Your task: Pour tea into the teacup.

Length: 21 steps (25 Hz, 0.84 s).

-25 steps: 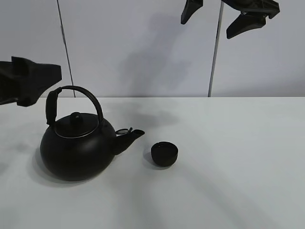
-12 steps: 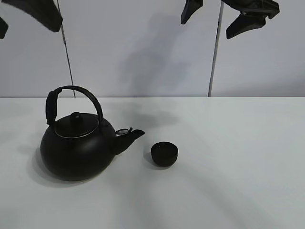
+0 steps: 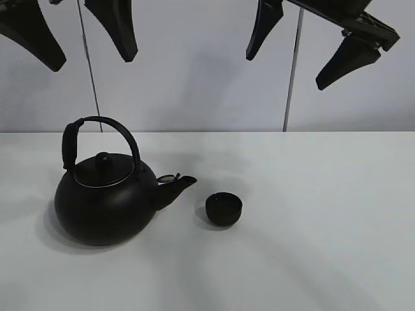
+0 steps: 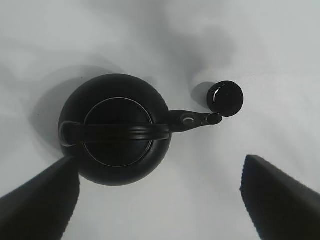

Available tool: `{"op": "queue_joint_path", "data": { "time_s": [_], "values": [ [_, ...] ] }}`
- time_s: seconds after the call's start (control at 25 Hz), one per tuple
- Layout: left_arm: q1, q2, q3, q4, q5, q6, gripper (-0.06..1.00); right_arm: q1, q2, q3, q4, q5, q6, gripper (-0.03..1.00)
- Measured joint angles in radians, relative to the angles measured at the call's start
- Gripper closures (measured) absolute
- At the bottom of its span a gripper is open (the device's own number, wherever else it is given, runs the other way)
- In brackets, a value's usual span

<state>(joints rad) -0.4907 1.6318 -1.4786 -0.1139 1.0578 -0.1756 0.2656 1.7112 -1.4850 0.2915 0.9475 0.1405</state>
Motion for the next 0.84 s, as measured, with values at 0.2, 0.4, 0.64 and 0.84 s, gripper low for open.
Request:
{"op": "queue_joint_path", "data": {
  "time_s": [0.2, 0.4, 0.64, 0.84],
  "values": [
    [0.0, 0.006, -0.013, -0.001, 0.013, 0.0, 0.31, 0.0, -0.003, 0.0, 0.0, 0.085, 0.015, 0.27],
    [0.0, 0.006, -0.013, -0.001, 0.015, 0.0, 0.31, 0.0, -0.008, 0.0, 0.0, 0.105, 0.017, 0.27],
    [0.0, 0.006, -0.013, -0.001, 0.018, 0.0, 0.31, 0.0, -0.008, 0.0, 0.0, 0.11, 0.017, 0.27],
    [0.0, 0.006, -0.013, -0.001, 0.018, 0.0, 0.31, 0.0, -0.008, 0.0, 0.0, 0.11, 0.017, 0.27]
  ]
}}
